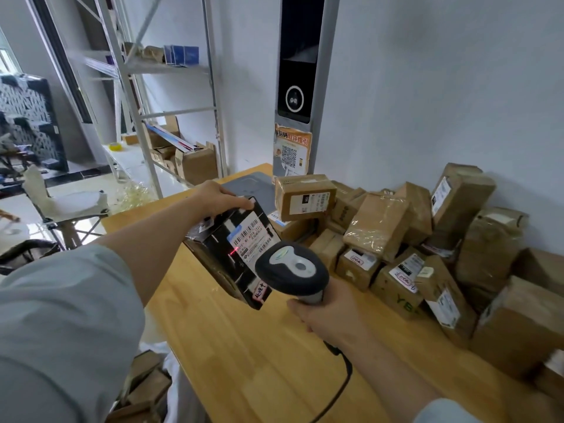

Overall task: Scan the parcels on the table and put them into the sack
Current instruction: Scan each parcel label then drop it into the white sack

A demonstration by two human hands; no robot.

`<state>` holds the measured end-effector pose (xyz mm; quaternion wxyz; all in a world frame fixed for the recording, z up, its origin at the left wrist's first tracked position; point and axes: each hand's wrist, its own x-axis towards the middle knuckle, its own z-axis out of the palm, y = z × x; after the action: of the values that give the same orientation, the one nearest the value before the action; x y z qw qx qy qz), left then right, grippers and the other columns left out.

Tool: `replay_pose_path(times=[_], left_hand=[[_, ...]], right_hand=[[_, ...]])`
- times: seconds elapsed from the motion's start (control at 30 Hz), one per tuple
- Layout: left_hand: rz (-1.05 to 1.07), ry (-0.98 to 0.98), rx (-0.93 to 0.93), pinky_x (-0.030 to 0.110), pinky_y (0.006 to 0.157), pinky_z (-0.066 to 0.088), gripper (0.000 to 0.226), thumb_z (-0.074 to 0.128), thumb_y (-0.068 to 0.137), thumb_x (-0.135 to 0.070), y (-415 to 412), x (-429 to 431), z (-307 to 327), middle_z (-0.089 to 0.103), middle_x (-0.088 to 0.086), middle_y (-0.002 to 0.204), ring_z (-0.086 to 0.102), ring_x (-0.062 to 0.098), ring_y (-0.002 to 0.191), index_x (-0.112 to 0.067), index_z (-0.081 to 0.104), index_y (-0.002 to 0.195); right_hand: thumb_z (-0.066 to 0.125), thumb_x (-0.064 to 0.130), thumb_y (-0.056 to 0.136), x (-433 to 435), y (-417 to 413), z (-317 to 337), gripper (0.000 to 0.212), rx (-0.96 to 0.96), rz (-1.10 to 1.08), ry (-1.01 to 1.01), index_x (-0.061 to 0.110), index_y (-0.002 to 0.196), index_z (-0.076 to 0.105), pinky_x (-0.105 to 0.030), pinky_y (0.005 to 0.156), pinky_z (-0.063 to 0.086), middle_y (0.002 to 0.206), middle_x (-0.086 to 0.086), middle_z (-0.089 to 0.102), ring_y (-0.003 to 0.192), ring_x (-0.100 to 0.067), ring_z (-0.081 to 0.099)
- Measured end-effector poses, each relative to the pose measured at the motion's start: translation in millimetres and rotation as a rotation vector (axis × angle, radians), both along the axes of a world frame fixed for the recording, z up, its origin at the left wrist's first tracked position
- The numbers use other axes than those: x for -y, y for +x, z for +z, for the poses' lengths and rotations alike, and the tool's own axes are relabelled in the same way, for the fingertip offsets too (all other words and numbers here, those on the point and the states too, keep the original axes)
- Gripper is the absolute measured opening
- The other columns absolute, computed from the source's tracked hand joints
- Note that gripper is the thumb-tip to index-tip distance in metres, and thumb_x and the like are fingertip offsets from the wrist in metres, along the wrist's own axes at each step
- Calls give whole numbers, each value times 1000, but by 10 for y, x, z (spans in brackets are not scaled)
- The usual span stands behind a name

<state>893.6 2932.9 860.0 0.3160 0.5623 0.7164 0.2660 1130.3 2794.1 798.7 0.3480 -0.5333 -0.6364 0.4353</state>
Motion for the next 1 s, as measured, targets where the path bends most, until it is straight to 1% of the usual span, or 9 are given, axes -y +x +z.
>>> replay_pose_path(times=[0.07, 0.23, 0.33, 0.43, 0.53, 0.73, 0.83, 0.9, 1.0], left_hand=[[-2, -5, 4, 34, 78, 48, 44, 77, 74, -42, 29, -6, 7, 69, 7, 89, 64, 22, 85, -14, 69, 107], [-2, -24, -8, 34, 77, 47, 43, 77, 74, -43, 76, -19, 1, 67, 7, 91, 63, 24, 91, -15, 68, 106], [-1, -23, -7, 35, 80, 49, 43, 77, 73, -44, 79, -22, -1, 67, 8, 93, 63, 26, 95, -15, 68, 104], [3, -26, -16, 35, 82, 50, 37, 78, 72, -46, 64, -6, -12, 67, 9, 94, 63, 26, 96, -19, 67, 94], [-1, -20, -15, 35, 82, 49, 30, 78, 73, -45, 38, 4, -14, 68, 9, 92, 64, 25, 94, -21, 65, 86], [3, -15, 5, 34, 78, 47, 35, 78, 74, -40, -6, 45, -14, 67, 8, 89, 62, 23, 92, -15, 66, 95], [9, -25, 17, 34, 79, 49, 30, 78, 74, -40, -56, 81, -25, 68, 8, 87, 64, 22, 88, -16, 67, 89], [22, -20, 30, 33, 77, 47, 24, 77, 75, -38, -92, 133, -23, 67, 6, 83, 63, 19, 81, -19, 65, 81], [49, -31, 52, 33, 76, 46, 26, 77, 76, -37, -217, 251, -52, 67, 5, 83, 62, 17, 79, -16, 66, 87]], right_hand=[[73, 10, 78, 0, 24, 13, 39, -9, -9, 27, 42, 85, 52, -21, 62, 47, 77, 11, 62, 67, -4, 57], [73, 11, 79, 9, 36, 29, 39, -16, 19, 58, 41, 89, 51, -15, 62, 45, 78, 11, 61, 67, -2, 56], [73, 11, 79, 11, 44, 17, 40, -17, 26, 56, 42, 89, 50, -18, 65, 46, 80, 11, 61, 70, -3, 56], [73, 10, 79, -7, 52, 5, 40, -14, 23, 52, 41, 88, 50, -22, 68, 50, 83, 10, 62, 76, -6, 58], [73, 10, 79, -10, 45, -12, 37, 16, 34, 49, 39, 86, 51, -21, 67, 51, 81, 9, 62, 73, -6, 58], [74, 14, 79, -17, -21, 16, 40, 40, 35, 35, 42, 91, 48, -28, 74, 55, 86, 13, 60, 81, -9, 58], [75, 10, 78, 3, -54, 30, 38, -28, 17, -41, 38, 88, 51, -25, 63, 53, 81, 7, 62, 68, -9, 58], [76, 7, 77, 6, -88, 44, 34, -108, 1, -110, 30, 90, 55, -23, 55, 51, 76, 0, 63, 58, -10, 58], [79, 5, 73, -16, -175, 33, 30, -182, -1, -163, 19, 89, 58, -23, 50, 50, 66, -3, 64, 50, -12, 56]])
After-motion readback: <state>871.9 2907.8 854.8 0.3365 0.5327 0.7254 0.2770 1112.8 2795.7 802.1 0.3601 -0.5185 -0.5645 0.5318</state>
